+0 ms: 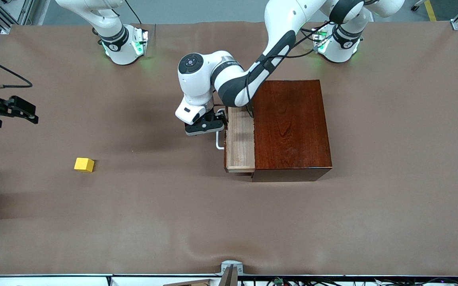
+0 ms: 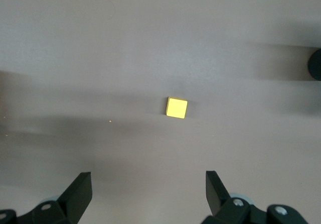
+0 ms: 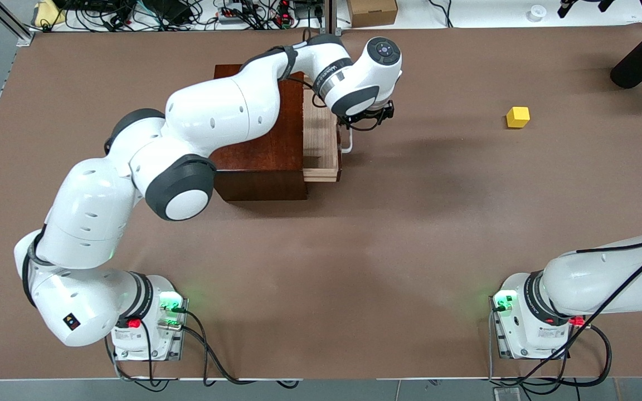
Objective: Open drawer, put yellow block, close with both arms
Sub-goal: 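Pull the drawer open with the left gripper while the right gripper approaches the cube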
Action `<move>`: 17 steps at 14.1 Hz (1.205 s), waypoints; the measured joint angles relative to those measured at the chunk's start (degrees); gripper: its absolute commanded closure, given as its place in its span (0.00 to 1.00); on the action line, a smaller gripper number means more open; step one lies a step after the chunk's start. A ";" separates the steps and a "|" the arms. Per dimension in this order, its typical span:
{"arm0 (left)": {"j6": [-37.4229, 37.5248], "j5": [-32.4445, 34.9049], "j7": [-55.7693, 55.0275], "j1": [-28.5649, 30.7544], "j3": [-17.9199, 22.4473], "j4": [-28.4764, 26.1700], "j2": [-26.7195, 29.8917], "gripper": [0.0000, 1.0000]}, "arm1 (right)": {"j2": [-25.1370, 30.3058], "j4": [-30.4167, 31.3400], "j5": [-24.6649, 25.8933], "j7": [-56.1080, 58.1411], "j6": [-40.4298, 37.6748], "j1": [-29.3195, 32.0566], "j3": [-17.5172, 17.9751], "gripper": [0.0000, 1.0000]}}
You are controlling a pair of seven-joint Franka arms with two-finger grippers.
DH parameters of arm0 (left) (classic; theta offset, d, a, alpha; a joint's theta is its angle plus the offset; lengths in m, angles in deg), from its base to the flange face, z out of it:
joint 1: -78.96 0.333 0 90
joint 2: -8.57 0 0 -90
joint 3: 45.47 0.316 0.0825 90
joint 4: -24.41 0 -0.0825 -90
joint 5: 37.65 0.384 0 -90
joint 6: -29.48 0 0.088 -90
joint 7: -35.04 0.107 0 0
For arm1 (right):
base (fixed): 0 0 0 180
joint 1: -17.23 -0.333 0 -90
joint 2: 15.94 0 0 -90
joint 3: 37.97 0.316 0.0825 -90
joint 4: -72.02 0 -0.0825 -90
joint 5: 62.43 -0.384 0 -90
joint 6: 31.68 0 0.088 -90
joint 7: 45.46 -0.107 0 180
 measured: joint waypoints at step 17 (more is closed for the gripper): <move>-1.57 -0.30 -1.51 -0.35 -0.21 2.07 -0.90 0.00 | -13.39 0.38 0.00 0.00 0.65 0.05 0.02 0.00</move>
